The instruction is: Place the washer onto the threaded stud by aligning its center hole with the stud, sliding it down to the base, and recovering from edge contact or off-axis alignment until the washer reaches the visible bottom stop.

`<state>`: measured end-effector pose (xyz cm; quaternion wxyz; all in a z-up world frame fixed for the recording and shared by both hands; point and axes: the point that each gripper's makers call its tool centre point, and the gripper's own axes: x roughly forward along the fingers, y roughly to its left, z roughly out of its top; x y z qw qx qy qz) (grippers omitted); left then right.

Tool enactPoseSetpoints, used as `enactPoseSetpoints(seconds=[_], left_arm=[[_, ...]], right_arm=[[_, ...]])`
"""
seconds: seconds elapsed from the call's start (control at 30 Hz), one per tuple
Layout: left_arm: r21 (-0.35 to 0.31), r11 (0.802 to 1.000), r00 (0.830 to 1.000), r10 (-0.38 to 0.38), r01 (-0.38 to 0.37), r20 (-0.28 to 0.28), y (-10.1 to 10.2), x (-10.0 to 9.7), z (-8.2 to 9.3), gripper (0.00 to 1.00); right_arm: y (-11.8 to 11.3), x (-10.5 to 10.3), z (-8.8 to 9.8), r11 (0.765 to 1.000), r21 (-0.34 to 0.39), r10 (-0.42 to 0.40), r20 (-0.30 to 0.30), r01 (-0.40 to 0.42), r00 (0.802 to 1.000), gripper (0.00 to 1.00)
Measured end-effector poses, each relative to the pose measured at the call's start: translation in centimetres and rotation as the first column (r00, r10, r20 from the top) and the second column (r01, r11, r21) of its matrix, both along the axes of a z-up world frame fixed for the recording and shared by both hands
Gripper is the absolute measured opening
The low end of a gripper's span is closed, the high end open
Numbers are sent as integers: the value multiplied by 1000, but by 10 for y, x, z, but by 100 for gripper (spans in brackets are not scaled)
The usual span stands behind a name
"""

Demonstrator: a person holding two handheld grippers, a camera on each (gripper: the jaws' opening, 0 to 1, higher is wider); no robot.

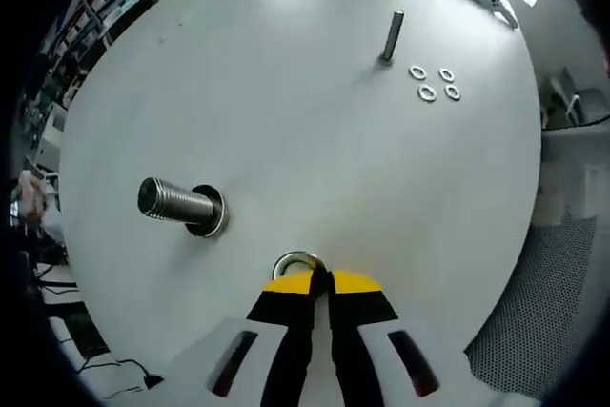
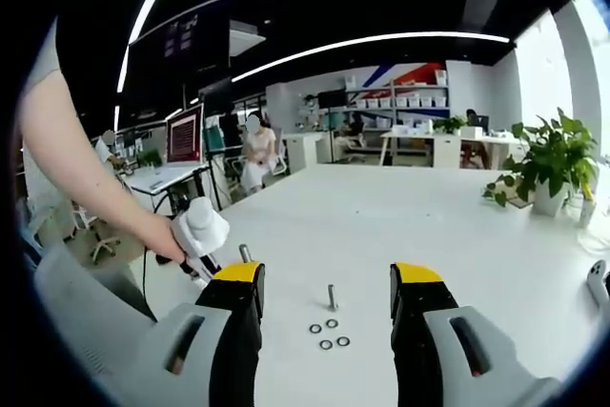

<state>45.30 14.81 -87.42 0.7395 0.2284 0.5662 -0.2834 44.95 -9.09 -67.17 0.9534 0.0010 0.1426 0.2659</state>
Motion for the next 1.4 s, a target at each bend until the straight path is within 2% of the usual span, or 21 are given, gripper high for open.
enactPoseSetpoints(seconds=[0.07,0.3,0.7,0.83,0.97,1.17,1.4], left_arm=[[7,1000,1000,-20,20,4,0,-1,0,2],[-15,1000,1000,22,-22,20,0,0,0,2],[-50,998,997,51,-48,52,0,-1,0,2],[-64,995,997,73,-70,38,0,0,0,2],[-31,999,999,13,-12,41,-1,0,-1,2],[-32,999,999,27,-26,23,-1,1,0,1],[-4,1000,999,-1,1,37,1,-4,2,1]], right_arm=[[0,0,0,1000,-1,-2,0,2,1000,55],[0,0,-1,1000,1,-1,-4,1,1000,55],[1,-1,-2,1000,-4,3,-6,-3,1000,55],[-1,0,-1,1000,0,-3,-6,3,1000,55],[0,0,-1,1000,-3,-1,-6,1,1000,55],[0,0,-2,1000,-1,2,-6,-2,1000,55],[1,0,-1,1000,0,5,-6,-5,1000,55]])
